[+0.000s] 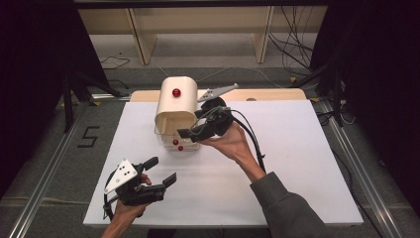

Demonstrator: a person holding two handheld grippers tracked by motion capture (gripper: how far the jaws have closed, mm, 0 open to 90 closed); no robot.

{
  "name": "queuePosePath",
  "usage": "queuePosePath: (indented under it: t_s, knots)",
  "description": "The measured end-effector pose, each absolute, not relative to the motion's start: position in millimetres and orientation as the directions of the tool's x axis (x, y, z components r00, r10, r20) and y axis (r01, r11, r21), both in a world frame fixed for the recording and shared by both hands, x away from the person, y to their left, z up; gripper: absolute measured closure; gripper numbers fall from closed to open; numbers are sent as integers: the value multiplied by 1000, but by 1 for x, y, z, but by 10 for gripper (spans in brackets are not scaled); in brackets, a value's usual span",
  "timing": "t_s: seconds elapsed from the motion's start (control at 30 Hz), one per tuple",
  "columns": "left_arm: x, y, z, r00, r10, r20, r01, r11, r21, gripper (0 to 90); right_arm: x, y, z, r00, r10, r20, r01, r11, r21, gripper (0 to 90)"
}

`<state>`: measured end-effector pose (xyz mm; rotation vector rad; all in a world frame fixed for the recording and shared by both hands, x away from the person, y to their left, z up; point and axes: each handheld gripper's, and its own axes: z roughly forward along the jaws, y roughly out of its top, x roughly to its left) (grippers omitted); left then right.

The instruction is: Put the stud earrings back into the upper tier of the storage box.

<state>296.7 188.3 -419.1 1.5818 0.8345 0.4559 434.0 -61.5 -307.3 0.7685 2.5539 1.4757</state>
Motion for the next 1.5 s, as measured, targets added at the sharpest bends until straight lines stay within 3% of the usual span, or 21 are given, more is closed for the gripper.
queuePosePath:
  t_s: [0.1, 0.73, 1.13, 1.5]
  knots:
    - [297, 188, -419, 662, 731, -167, 255, -10, 967, 153, 430, -77, -306, -860, 487, 152, 367, 383, 848, 156]
    - [298, 188, -420, 657, 733, -176, 263, -5, 965, 153, 386, -196, -314, -765, 636, 101, 331, 255, 909, 153]
    - [297, 188, -420, 657, 734, -174, 260, -4, 966, 153, 369, -237, -328, -712, 690, 133, 363, 199, 910, 159]
    - [297, 188, -420, 656, 735, -173, 258, -3, 966, 153, 348, -258, -343, -682, 722, 120, 332, 159, 930, 160]
